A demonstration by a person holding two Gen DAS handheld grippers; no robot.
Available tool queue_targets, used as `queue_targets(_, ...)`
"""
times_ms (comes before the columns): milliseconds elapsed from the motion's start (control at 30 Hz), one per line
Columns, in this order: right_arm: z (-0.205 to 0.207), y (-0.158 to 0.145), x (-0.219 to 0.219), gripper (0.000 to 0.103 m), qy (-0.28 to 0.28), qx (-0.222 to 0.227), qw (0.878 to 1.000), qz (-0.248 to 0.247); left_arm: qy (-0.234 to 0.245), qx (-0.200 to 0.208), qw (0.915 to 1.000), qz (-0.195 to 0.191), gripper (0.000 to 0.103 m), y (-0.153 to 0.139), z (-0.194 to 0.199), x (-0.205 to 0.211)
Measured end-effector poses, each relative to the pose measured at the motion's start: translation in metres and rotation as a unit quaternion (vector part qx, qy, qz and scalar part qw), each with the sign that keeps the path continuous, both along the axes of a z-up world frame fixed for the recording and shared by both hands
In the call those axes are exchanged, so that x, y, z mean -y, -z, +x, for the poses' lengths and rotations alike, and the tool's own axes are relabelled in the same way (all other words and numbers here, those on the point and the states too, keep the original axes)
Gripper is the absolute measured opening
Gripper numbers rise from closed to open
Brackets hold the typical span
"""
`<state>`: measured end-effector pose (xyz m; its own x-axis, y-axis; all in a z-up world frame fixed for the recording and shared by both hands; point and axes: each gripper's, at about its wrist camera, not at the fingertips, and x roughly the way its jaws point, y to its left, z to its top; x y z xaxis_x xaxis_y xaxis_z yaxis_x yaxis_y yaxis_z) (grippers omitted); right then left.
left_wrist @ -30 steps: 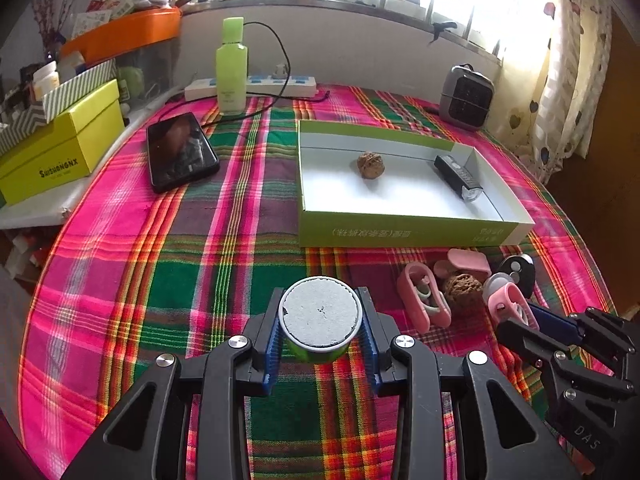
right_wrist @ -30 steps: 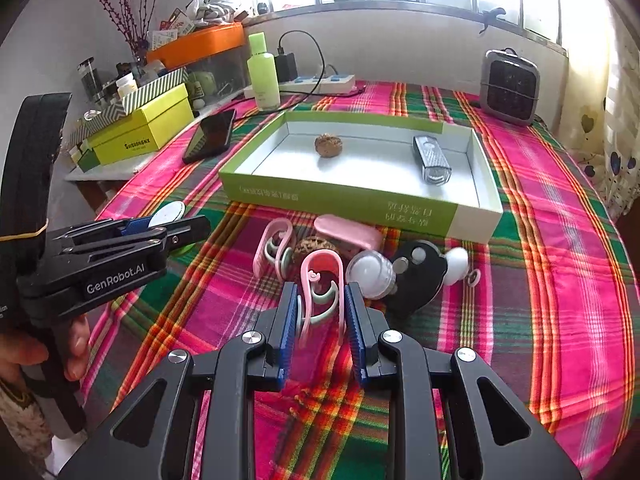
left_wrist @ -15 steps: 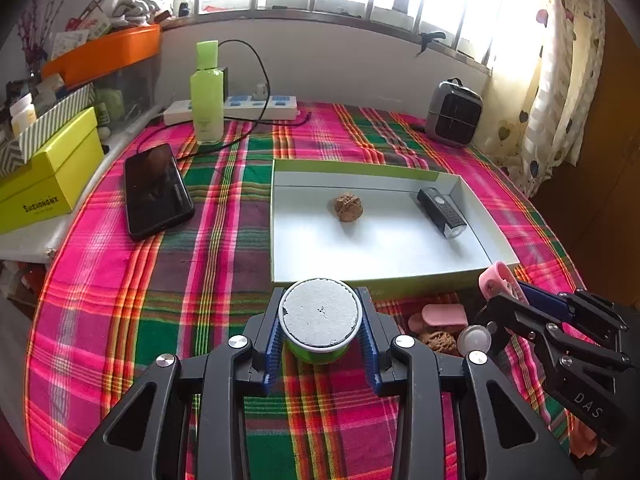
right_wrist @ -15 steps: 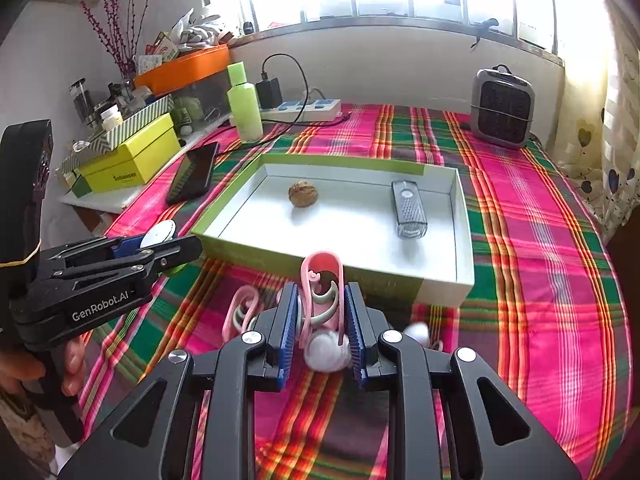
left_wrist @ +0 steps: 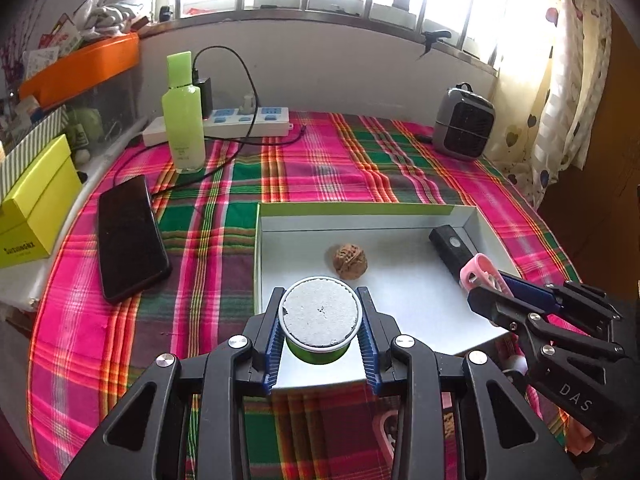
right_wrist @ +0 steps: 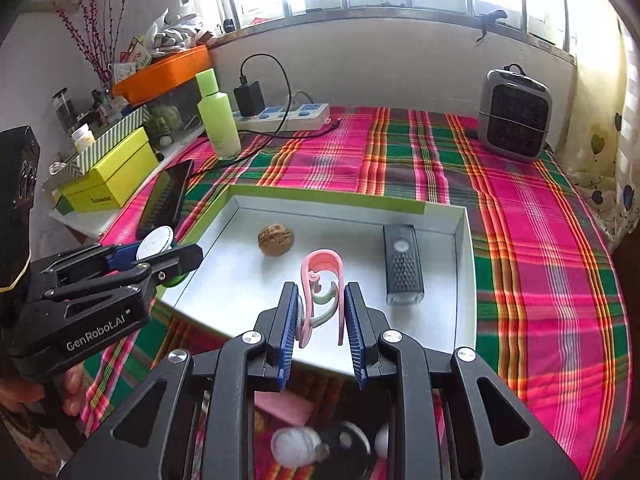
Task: Organize objects
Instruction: 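Carry cup with left tool while right tool carries clip, release both in box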
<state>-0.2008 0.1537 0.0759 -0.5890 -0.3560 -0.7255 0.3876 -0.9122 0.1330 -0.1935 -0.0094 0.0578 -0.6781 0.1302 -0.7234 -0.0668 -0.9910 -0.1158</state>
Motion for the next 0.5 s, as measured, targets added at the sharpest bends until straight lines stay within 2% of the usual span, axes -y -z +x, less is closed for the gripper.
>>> queue_targets(500, -0.066, 0.023, 0.01, 0.025, 0.002, 0.041, 0.999, 0.011, 0.003, 0.028, 0.9996, -0.008, 0.031, 0.023, -0.045, -0.006)
